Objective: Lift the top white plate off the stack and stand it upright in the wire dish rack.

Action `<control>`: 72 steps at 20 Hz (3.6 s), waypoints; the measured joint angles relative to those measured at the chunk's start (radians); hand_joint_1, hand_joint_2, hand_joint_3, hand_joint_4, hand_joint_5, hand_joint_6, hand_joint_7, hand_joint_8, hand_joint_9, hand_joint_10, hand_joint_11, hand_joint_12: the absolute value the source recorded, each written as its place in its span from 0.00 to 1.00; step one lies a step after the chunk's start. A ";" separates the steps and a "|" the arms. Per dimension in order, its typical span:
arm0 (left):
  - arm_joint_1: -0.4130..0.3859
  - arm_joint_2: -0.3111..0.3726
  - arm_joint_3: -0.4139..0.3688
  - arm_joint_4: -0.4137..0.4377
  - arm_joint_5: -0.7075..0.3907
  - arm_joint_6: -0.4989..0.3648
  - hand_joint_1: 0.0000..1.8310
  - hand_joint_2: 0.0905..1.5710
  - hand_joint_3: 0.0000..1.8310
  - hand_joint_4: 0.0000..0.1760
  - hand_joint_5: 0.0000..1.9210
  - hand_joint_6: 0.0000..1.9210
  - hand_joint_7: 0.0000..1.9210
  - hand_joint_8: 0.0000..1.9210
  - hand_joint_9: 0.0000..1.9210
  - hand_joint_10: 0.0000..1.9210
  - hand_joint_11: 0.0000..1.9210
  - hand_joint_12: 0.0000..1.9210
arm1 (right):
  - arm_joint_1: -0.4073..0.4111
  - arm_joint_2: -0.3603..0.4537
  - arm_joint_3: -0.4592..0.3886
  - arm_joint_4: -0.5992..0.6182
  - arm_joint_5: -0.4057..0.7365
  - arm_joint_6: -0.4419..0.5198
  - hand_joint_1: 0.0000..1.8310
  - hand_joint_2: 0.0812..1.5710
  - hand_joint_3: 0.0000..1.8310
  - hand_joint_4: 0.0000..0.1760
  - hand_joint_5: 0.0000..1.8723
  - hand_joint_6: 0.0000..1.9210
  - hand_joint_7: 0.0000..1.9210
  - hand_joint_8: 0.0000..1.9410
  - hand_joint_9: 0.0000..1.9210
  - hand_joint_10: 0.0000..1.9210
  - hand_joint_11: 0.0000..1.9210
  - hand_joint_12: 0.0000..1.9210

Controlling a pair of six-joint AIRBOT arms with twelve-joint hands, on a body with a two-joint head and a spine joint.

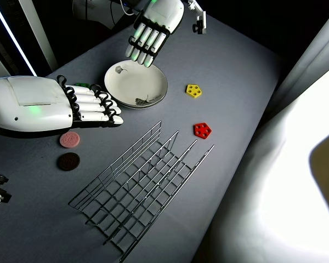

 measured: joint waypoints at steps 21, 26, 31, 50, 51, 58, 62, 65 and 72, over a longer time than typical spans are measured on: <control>0.029 -0.092 0.027 0.056 0.072 -0.003 0.19 0.63 0.00 0.00 0.04 0.00 0.04 0.00 0.04 0.00 0.04 0.04 | -0.027 -0.119 0.053 0.006 0.140 0.000 0.23 0.70 0.00 0.00 0.04 0.00 0.03 0.00 0.04 0.00 0.07 0.02; 0.029 -0.120 0.053 0.015 0.267 0.003 0.20 0.63 0.00 0.00 0.06 0.00 0.06 0.00 0.06 0.00 0.05 0.04 | -0.029 -0.133 0.050 0.008 0.140 0.000 0.23 0.70 0.00 0.00 0.04 0.00 0.03 0.00 0.04 0.00 0.07 0.02; 0.029 -0.122 0.056 0.015 0.266 0.005 0.18 0.63 0.00 0.00 0.04 0.01 0.05 0.01 0.05 0.01 0.05 0.04 | -0.031 -0.137 0.036 0.008 0.097 0.000 0.22 0.71 0.00 0.00 0.03 0.00 0.03 0.00 0.03 0.00 0.07 0.02; 0.042 -0.076 0.037 -0.071 0.276 0.002 0.17 0.63 0.00 0.00 0.03 0.00 0.02 0.00 0.02 0.00 0.02 0.03 | -0.031 -0.117 0.048 0.026 -0.013 0.000 0.21 0.72 0.00 0.00 0.04 0.00 0.04 0.00 0.04 0.00 0.07 0.01; 0.042 -0.072 0.033 -0.080 0.283 0.002 0.18 0.63 0.00 0.00 0.03 0.00 0.03 0.00 0.03 0.00 0.03 0.03 | -0.031 -0.117 0.048 0.027 -0.012 0.000 0.22 0.72 0.00 0.00 0.05 0.00 0.04 0.00 0.04 0.00 0.06 0.01; 0.022 -0.060 0.016 -0.141 0.317 0.001 0.16 0.63 0.00 0.00 0.02 0.00 0.02 0.00 0.02 0.00 0.02 0.03 | -0.031 -0.117 0.048 0.023 -0.013 0.000 0.21 0.72 0.00 0.00 0.04 0.00 0.03 0.00 0.03 0.00 0.05 0.00; 0.022 -0.052 0.020 -0.147 0.309 0.001 0.19 0.64 0.00 0.00 0.02 0.00 0.02 0.00 0.01 0.00 0.02 0.02 | -0.031 -0.116 0.048 0.023 -0.013 0.000 0.24 0.72 0.00 0.00 0.05 0.00 0.04 0.00 0.04 0.00 0.07 0.01; 0.022 -0.048 0.032 -0.161 0.303 0.001 0.19 0.63 0.00 0.00 0.03 0.00 0.03 0.01 0.04 0.01 0.04 0.03 | -0.031 -0.116 0.046 0.023 -0.013 0.000 0.21 0.73 0.00 0.00 0.03 0.00 0.03 0.00 0.03 0.00 0.06 0.01; 0.028 -0.030 0.064 -0.187 0.192 0.002 0.20 0.63 0.00 0.00 0.03 0.00 0.04 0.00 0.03 0.00 0.03 0.03 | -0.031 -0.113 0.039 0.021 -0.015 0.000 0.23 0.73 0.00 0.00 0.04 0.00 0.04 0.00 0.04 0.00 0.07 0.01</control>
